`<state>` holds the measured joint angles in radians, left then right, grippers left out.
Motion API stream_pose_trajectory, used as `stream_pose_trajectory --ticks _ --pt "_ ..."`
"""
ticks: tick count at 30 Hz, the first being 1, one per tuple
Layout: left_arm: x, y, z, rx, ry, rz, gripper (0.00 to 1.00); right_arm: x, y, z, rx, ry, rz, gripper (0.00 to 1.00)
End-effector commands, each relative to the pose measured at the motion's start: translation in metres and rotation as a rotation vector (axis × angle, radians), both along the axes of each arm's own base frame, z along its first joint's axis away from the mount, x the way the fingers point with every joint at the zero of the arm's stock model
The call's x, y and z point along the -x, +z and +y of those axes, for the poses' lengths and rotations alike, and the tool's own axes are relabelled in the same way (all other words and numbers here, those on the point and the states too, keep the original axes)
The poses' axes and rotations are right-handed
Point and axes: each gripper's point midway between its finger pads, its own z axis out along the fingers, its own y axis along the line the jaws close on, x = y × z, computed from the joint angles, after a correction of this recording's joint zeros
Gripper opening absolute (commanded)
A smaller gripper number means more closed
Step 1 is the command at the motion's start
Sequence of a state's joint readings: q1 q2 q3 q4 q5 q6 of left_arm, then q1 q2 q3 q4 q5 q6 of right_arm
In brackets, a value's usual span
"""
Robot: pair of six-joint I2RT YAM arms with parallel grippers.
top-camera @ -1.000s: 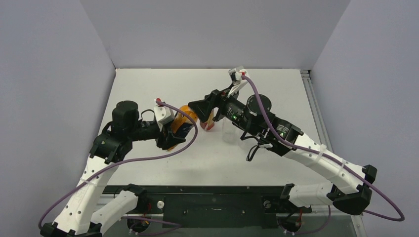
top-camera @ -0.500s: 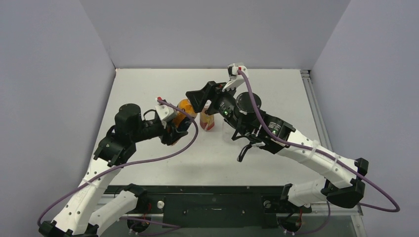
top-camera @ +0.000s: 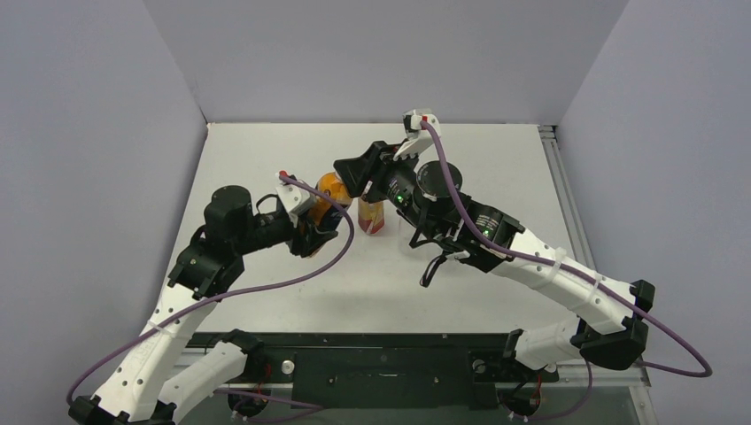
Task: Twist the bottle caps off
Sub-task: Unscrew the bottle cap from the plastic bottle.
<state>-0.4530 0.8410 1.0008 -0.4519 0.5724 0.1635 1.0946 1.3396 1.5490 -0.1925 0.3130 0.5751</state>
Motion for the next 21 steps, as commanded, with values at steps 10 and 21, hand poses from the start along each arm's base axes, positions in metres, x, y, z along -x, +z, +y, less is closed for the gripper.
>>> stream_pose_trajectory --ticks 10,21 --pt "-0.006 0.024 -0.004 0.049 0.011 -0.067 0.12 -0.001 0.010 0.004 -0.046 0.010 0.006 0.41" --pt "0.012 0.036 -0.012 0.098 -0.068 -0.023 0.11 0.010 0.023 -0.001 -0.073 0.088 -0.053 0.00"
